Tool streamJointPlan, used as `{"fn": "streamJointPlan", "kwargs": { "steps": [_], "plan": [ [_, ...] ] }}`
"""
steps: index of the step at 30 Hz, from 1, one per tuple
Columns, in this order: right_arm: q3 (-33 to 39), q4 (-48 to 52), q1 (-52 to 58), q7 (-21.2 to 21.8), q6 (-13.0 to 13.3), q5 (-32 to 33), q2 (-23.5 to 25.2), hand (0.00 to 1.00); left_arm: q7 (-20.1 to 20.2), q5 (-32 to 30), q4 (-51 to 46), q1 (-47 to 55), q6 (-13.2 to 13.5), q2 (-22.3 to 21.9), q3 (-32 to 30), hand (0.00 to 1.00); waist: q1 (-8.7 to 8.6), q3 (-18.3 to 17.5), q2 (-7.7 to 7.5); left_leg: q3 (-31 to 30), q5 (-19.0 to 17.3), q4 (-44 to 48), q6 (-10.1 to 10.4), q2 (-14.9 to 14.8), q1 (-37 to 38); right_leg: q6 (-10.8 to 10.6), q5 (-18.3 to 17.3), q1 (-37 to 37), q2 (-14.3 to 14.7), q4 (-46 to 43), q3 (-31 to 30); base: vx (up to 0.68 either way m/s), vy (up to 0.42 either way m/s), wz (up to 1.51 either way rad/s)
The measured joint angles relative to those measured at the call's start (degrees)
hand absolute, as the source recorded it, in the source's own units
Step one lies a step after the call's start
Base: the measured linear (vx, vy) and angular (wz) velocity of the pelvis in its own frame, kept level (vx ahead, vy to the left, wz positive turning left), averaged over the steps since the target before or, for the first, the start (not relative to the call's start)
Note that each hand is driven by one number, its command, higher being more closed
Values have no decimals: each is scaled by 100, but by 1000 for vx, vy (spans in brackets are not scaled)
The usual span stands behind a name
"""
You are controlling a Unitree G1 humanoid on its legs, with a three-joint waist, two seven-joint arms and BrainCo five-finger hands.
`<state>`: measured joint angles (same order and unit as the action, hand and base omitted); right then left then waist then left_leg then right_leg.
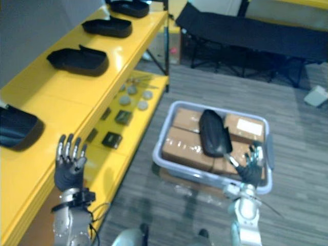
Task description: Walk over and take plastic housings, then place them on the shelf
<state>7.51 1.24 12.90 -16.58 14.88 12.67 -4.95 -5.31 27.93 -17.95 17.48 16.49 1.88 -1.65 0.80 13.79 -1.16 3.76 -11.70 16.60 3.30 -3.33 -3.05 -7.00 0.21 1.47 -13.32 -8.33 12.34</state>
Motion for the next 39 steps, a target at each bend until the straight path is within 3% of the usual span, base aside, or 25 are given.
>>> {"fn": "streamJointPlan", "kwargs": {
  "steps": [6,10,13,15,17,20,25,28,30,34,37,39],
  "plan": [
    [-59,-179,294,38,258,-17,136,0,30,27,-1,-279,12,61,59,0,-156,-35,-17,340,-417,517,-89,-163,-122,33,13,-157,-37,-89,-199,-59,76,-35],
    [-306,-232,149,27,257,-285,136,0,-39,131,0,-445,11,273,61,0,-153,-66,-56,315,-411,562,43,-472,-171,193,81,-330,247,-320,-358,-44,-3,-3],
    [-425,-231,-134,63,186,-308,112,0,-143,227,86,-424,11,332,38,0,-127,-118,-168,235,-355,797,194,-640,-350,-68,-185,-253,403,-161,-161,44,-157,9],
    [-308,-247,-340,69,-11,-418,-88,0,-273,270,334,-406,9,215,91,0,-147,-56,-73,95,-297,888,297,-769,-399,-7,-319,-139,542,-144,10,16,-171,26],
    [84,-267,-350,75,-14,-238,-271,0,-244,362,417,-337,9,43,343,0,-152,83,153,-37,-199,833,356,-814,-405,84,-398,-12,624,-136,239,-41,-144,46],
    [613,-482,-334,51,-14,-188,-458,0,-84,349,484,-183,-89,-8,605,0,-156,90,196,16,185,320,325,-741,-295,137,-444,26,579,-50,486,-55,-89,37],
    [720,-856,-663,-9,-34,-7,-818,0,-335,-94,1388,-294,-543,16,661,0,-190,86,201,135,758,-673,402,-558,-99,116,-365,-38,410,95,770,-58,-19,26],
    [726,-1596,-1308,-364,-242,272,-911,0,-332,-815,1577,-308,-783,317,627,0,-138,142,117,-43,978,-981,359,-356,-250,38,-187,-35,265,237,989,-33,50,36],
    [800,-1896,-1562,-474,-249,398,-988,0,-311,-878,1576,-408,-820,454,666,0,-121,185,94,-87,1097,-1147,297,-269,-304,-14,-152,-51,171,271,1120,-35,65,52],
    [1027,-3224,-3134,-972,-350,474,-1764,0,-279,-838,1574,-937,-825,686,732,0,47,628,224,-210,1371,-1411,140,58,-551,-147,19,-266,-102,284,1245,-51,103,36],
    [1075,-4583,-4504,-1189,-473,670,-2622,0,-236,-803,1562,-1295,-724,705,931,0,117,951,433,-390,1502,-1188,76,201,-934,-163,166,-403,-204,288,1373,-16,114,49],
    [850,-5514,-5402,-1296,-510,911,-3119,0,-228,-755,1576,-1384,-629,791,1267,0,315,1006,502,-459,1502,-1093,76,207,-1149,-127,231,-538,-192,287,1425,-9,50,22]
  ]
}}
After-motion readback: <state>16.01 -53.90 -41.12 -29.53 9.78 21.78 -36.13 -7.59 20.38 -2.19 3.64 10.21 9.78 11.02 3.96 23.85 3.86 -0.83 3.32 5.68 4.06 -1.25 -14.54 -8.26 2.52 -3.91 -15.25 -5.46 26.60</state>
